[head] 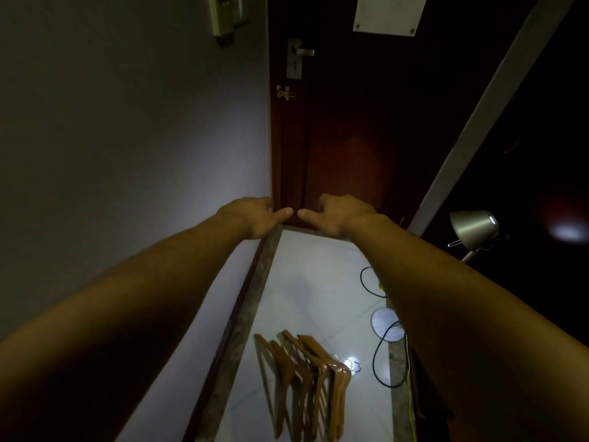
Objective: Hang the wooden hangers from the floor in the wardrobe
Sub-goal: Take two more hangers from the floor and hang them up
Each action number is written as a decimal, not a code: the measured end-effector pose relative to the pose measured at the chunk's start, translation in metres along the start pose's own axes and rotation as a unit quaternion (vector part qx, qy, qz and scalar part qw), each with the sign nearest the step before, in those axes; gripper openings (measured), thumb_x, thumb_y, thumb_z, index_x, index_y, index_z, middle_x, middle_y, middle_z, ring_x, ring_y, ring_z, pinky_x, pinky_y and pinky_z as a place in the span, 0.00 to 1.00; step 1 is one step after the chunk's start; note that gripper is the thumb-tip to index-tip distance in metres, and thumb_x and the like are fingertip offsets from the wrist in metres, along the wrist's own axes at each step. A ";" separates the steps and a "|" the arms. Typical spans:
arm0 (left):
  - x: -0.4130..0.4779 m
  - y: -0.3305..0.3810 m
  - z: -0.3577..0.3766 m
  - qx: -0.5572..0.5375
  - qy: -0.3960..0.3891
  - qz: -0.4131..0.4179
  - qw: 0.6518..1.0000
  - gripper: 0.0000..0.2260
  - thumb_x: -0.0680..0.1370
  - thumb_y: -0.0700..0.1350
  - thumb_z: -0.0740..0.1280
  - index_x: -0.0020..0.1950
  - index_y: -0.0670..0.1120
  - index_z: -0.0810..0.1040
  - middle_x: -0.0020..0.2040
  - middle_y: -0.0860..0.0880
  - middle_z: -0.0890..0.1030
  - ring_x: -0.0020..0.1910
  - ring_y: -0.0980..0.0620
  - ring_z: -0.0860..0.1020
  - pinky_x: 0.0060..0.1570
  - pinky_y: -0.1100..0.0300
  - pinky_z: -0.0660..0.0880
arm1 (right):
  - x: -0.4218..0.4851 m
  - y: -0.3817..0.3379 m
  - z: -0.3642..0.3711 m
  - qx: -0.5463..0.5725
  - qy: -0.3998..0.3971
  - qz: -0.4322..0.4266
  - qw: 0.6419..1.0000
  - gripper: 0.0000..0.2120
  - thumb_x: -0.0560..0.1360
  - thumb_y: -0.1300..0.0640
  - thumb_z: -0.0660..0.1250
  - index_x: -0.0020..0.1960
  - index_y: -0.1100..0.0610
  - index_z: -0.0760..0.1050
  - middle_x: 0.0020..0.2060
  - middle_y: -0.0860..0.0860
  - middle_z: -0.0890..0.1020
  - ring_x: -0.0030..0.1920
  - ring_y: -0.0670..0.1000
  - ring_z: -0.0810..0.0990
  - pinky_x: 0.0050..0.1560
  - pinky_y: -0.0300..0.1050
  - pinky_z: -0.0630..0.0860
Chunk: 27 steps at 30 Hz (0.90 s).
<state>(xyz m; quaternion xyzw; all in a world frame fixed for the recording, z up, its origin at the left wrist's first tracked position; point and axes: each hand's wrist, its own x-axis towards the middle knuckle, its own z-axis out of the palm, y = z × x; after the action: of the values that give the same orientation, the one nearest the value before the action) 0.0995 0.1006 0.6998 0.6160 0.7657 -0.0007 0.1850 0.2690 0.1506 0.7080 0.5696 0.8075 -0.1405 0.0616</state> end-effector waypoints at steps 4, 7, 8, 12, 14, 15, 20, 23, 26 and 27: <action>0.022 0.003 0.017 -0.002 -0.022 -0.030 0.999 0.34 0.80 0.67 0.49 0.80 0.48 0.57 0.78 0.44 0.63 0.75 0.42 0.64 0.71 0.48 0.62 | 0.029 0.016 0.022 0.019 -0.037 -0.009 0.999 0.38 0.78 0.30 0.53 0.76 0.56 0.63 0.71 0.59 0.72 0.67 0.61 0.73 0.64 0.57 0.74; 0.035 0.007 0.033 -0.004 -0.038 -0.040 0.998 0.34 0.80 0.67 0.48 0.80 0.47 0.57 0.79 0.44 0.62 0.76 0.42 0.63 0.72 0.48 0.61 | 0.045 0.029 0.042 0.032 -0.049 -0.017 0.998 0.36 0.78 0.31 0.53 0.75 0.56 0.65 0.72 0.59 0.71 0.68 0.62 0.72 0.67 0.58 0.71; 0.038 0.008 0.039 -0.005 -0.045 -0.042 0.998 0.34 0.81 0.66 0.48 0.80 0.47 0.57 0.79 0.44 0.62 0.75 0.42 0.63 0.72 0.48 0.61 | 0.049 0.033 0.050 0.029 -0.053 -0.017 0.998 0.37 0.78 0.31 0.53 0.76 0.57 0.64 0.73 0.59 0.70 0.70 0.62 0.71 0.68 0.58 0.70; 0.045 0.005 0.061 -0.017 -0.072 -0.045 0.996 0.32 0.81 0.65 0.50 0.78 0.46 0.61 0.77 0.43 0.66 0.74 0.41 0.66 0.70 0.47 0.64 | 0.061 0.040 0.078 0.034 -0.084 -0.019 0.996 0.40 0.78 0.30 0.51 0.77 0.58 0.62 0.76 0.58 0.67 0.73 0.61 0.67 0.72 0.59 0.66; 0.051 0.003 0.067 -0.019 -0.086 -0.046 0.995 0.30 0.82 0.63 0.51 0.77 0.44 0.63 0.75 0.42 0.68 0.72 0.42 0.68 0.68 0.48 0.66 | 0.067 0.041 0.089 0.031 -0.100 -0.008 0.994 0.40 0.77 0.29 0.50 0.77 0.57 0.62 0.75 0.58 0.68 0.72 0.61 0.69 0.70 0.60 0.68; 0.055 0.002 0.069 -0.023 -0.096 -0.044 0.994 0.30 0.82 0.63 0.51 0.75 0.44 0.66 0.73 0.41 0.70 0.70 0.42 0.70 0.66 0.48 0.67 | 0.069 0.041 0.093 0.027 -0.105 -0.003 0.994 0.39 0.77 0.29 0.49 0.76 0.56 0.62 0.74 0.58 0.69 0.71 0.61 0.70 0.68 0.60 0.70; 0.076 -0.008 0.090 -0.021 -0.140 -0.017 0.990 0.33 0.80 0.66 0.49 0.69 0.42 0.72 0.67 0.40 0.76 0.65 0.44 0.75 0.65 0.49 0.69 | 0.075 0.045 0.123 0.041 -0.121 0.031 0.991 0.38 0.78 0.29 0.49 0.75 0.56 0.63 0.68 0.58 0.74 0.65 0.61 0.75 0.62 0.58 0.74; 0.091 -0.018 0.108 0.008 -0.169 -0.009 0.986 0.39 0.77 0.70 0.48 0.76 0.43 0.65 0.75 0.42 0.69 0.73 0.42 0.69 0.70 0.45 0.65 | 0.072 0.048 0.138 0.065 -0.131 0.071 0.987 0.38 0.77 0.29 0.50 0.74 0.57 0.65 0.66 0.59 0.76 0.64 0.61 0.76 0.61 0.57 0.75; 0.107 -0.022 0.118 0.011 -0.179 0.010 0.984 0.35 0.79 0.69 0.51 0.77 0.46 0.63 0.77 0.43 0.66 0.74 0.41 0.66 0.72 0.43 0.65 | 0.070 0.046 0.151 0.087 -0.134 0.100 0.982 0.38 0.77 0.29 0.50 0.73 0.57 0.65 0.67 0.59 0.75 0.64 0.61 0.76 0.61 0.58 0.74; 0.112 -0.023 0.121 0.005 -0.180 0.018 0.983 0.34 0.79 0.69 0.52 0.77 0.47 0.63 0.76 0.43 0.67 0.74 0.41 0.67 0.71 0.43 0.66 | 0.071 0.045 0.154 0.094 -0.134 0.110 0.980 0.38 0.77 0.29 0.50 0.73 0.57 0.65 0.66 0.59 0.76 0.64 0.61 0.76 0.61 0.58 0.74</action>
<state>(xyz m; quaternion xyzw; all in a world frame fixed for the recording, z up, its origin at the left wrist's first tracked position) 0.0928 0.1736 0.5504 0.6204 0.7085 -0.1119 0.3171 0.2779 0.1826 0.5356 0.6342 0.7074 -0.2835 0.1306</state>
